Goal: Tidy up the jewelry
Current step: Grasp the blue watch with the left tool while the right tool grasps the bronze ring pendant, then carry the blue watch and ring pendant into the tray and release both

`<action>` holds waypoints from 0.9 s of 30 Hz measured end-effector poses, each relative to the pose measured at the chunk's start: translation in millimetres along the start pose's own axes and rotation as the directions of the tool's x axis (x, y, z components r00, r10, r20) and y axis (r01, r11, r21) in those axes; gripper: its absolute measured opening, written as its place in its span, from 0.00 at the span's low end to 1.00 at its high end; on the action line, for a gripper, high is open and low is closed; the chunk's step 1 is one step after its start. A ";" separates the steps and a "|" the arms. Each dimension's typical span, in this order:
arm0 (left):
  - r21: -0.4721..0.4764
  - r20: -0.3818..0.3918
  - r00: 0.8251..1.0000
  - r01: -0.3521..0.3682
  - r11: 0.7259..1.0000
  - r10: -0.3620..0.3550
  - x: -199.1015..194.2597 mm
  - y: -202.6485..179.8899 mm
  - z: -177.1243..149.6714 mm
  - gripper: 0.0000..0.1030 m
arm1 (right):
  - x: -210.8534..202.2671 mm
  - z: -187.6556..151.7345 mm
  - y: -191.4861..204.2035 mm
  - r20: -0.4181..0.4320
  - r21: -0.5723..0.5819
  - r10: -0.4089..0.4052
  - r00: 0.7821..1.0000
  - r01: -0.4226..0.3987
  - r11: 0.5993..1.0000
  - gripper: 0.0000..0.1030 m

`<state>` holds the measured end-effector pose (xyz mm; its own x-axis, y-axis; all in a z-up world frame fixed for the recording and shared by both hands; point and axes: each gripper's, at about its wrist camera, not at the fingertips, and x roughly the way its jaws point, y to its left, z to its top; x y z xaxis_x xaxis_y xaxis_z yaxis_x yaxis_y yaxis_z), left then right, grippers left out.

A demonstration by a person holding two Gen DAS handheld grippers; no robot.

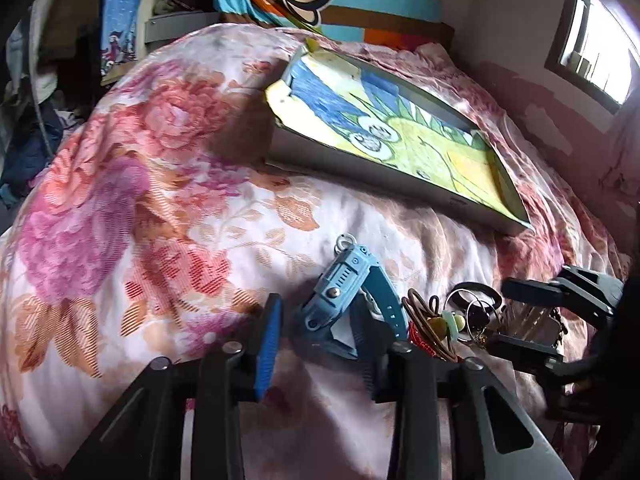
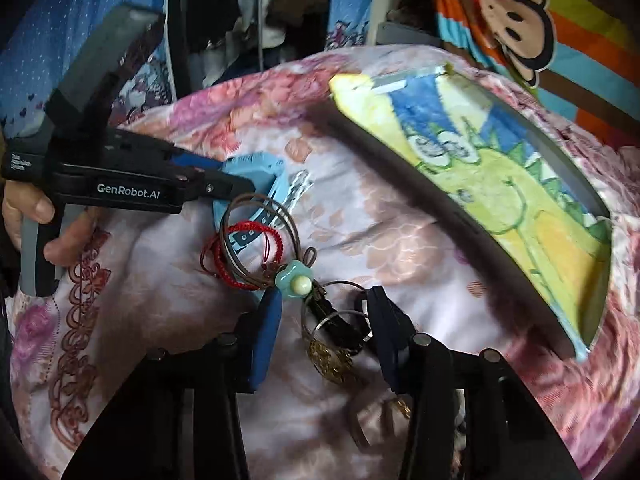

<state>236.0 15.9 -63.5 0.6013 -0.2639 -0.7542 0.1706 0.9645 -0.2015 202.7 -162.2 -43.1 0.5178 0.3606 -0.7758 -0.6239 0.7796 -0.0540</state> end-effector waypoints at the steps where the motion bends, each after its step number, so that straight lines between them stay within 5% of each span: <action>1: 0.006 -0.003 1.000 0.001 1.000 -0.001 1.7 -1.2 0.4 0.27 | 2.2 1.4 0.8 -0.005 -0.007 0.005 1.000 -0.005 1.000 0.39; 12: 0.023 0.002 1.000 0.000 1.000 0.000 7.8 1.2 3.7 0.27 | 21.8 7.5 5.1 -0.008 -0.042 0.058 0.998 -0.058 0.997 0.38; 18: 0.035 0.013 1.000 -0.028 0.999 0.028 7.8 -0.3 2.9 0.26 | 26.4 6.2 7.6 0.004 -0.050 0.079 0.997 -0.079 0.996 0.23; 27: 0.020 0.029 0.996 -0.083 0.996 0.082 0.1 1.4 1.7 0.24 | 18.4 1.6 7.5 0.060 -0.022 0.043 0.997 -0.042 0.999 0.22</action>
<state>237.6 17.2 -62.7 0.6357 -0.1838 -0.7497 0.1355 0.9827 -0.1260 208.5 -148.9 -56.7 0.5245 0.4242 -0.7382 -0.6577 0.7525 -0.0349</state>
